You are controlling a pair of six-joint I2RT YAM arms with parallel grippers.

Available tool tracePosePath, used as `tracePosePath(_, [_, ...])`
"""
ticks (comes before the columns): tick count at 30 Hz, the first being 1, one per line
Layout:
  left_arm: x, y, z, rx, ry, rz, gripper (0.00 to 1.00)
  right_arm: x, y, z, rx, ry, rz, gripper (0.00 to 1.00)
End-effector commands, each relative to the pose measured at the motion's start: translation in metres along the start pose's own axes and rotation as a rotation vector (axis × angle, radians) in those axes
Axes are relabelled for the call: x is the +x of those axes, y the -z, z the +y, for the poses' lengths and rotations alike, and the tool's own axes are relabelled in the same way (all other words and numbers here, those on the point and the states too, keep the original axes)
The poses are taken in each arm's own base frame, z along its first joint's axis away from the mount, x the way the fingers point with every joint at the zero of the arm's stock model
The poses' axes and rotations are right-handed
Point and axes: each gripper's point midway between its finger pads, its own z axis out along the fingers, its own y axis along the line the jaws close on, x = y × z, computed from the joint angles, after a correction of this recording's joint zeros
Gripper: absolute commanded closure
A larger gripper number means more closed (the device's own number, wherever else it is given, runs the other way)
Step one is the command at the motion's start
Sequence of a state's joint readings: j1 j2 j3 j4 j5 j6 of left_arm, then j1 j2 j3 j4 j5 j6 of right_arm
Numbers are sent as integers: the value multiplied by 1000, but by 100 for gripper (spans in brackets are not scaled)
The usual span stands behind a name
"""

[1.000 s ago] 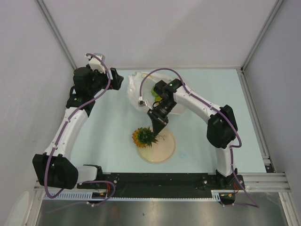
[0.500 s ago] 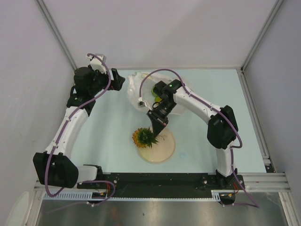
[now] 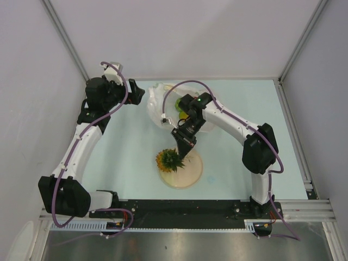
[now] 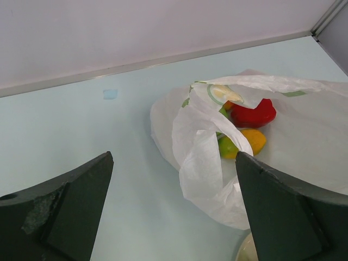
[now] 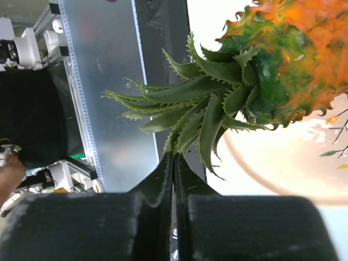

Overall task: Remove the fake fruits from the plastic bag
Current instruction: Place the fake fruit on the plate.

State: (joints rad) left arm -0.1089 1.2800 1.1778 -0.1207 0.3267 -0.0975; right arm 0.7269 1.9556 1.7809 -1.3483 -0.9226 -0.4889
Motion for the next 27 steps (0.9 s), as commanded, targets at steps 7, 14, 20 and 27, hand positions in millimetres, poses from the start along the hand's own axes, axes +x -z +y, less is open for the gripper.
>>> tracePosePath(7, [-16,11,-7,21,-5,-54,0,6,19,18,21,-77,35,40])
tracePosePath(14, [-16,11,-13,52,12,-52,0,-3,35,15,68,-43,1,30])
tracePosePath(20, [-10,15,-16,68,16,-42,0,-1,36,8,68,-59,1,24])
tracePosePath(27, [9,23,-31,161,-37,3,0,-14,63,3,158,-18,-53,17])
